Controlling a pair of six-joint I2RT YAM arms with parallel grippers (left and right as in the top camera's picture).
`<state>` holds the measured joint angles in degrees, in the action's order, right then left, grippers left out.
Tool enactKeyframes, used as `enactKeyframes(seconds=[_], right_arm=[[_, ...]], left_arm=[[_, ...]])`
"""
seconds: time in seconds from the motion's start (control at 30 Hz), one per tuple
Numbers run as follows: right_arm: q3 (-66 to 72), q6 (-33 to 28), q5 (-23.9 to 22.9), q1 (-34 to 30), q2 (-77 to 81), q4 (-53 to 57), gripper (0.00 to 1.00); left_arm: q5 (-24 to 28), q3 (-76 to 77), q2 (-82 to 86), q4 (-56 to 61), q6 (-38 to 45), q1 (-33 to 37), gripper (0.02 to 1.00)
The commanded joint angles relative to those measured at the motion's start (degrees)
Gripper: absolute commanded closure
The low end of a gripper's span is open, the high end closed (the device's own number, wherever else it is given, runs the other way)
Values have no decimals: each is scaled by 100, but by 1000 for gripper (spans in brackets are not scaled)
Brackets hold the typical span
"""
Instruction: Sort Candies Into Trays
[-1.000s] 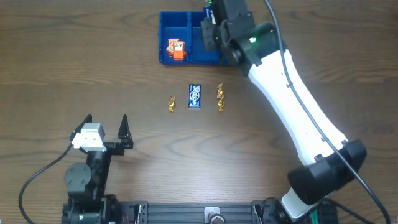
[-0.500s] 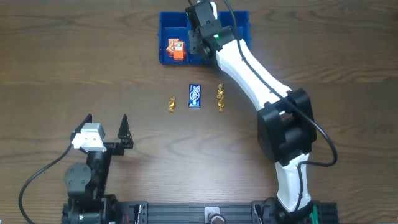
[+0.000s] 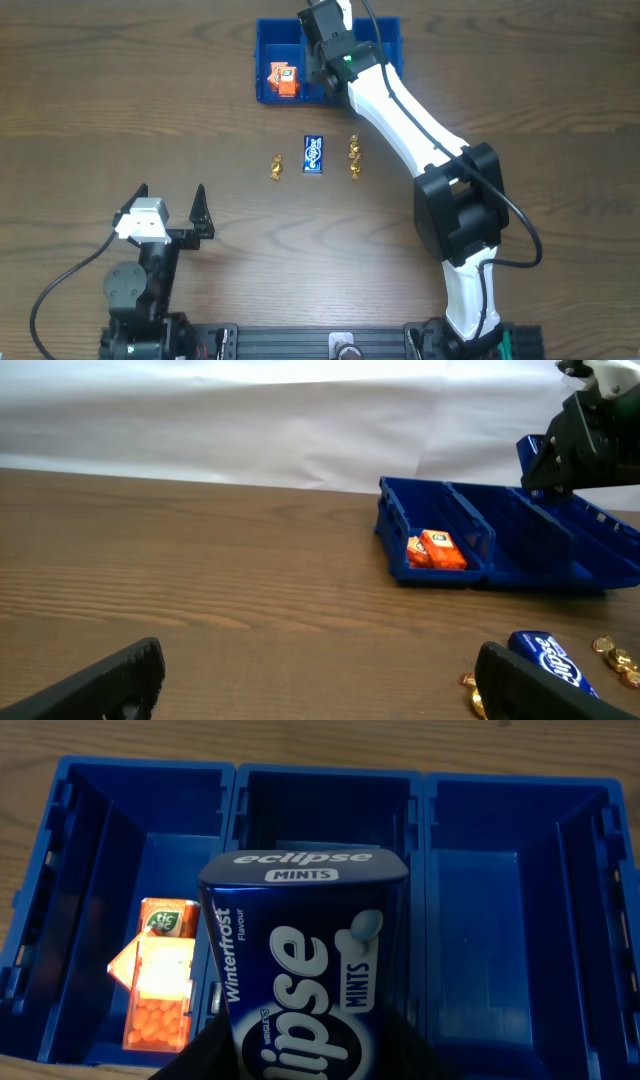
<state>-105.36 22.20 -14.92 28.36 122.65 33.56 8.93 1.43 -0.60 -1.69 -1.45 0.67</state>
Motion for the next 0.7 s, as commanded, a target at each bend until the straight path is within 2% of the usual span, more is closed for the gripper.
enactKeyframes(seconds=[0.03,0.1,0.13,0.37,0.47,0.5,0.57,0.7], right_arm=[[-15,125,-151,15,63,-39,621],[-15,164,-151,13,63,-35,183],[-15,164,-136,13,63,-37,1],[-35,166,-17,13,-7,85,3],[-275,186,0,61,-367,686,1],[-433,186,140,247,-761,1305,1],[-437,245,321,479,-1040,1843,1],[-299,1045,323,1071,-1117,2983,1]], left_arm=[[142,-116,35,-188,17,28,20],[142,-116,35,-188,17,28,23],[142,-116,35,-188,17,28,20],[142,-116,35,-188,17,28,20],[142,-116,37,-188,17,28,20],[142,-116,35,-188,17,28,20],[142,-116,35,-188,17,28,20],[142,-116,37,-188,17,28,20]])
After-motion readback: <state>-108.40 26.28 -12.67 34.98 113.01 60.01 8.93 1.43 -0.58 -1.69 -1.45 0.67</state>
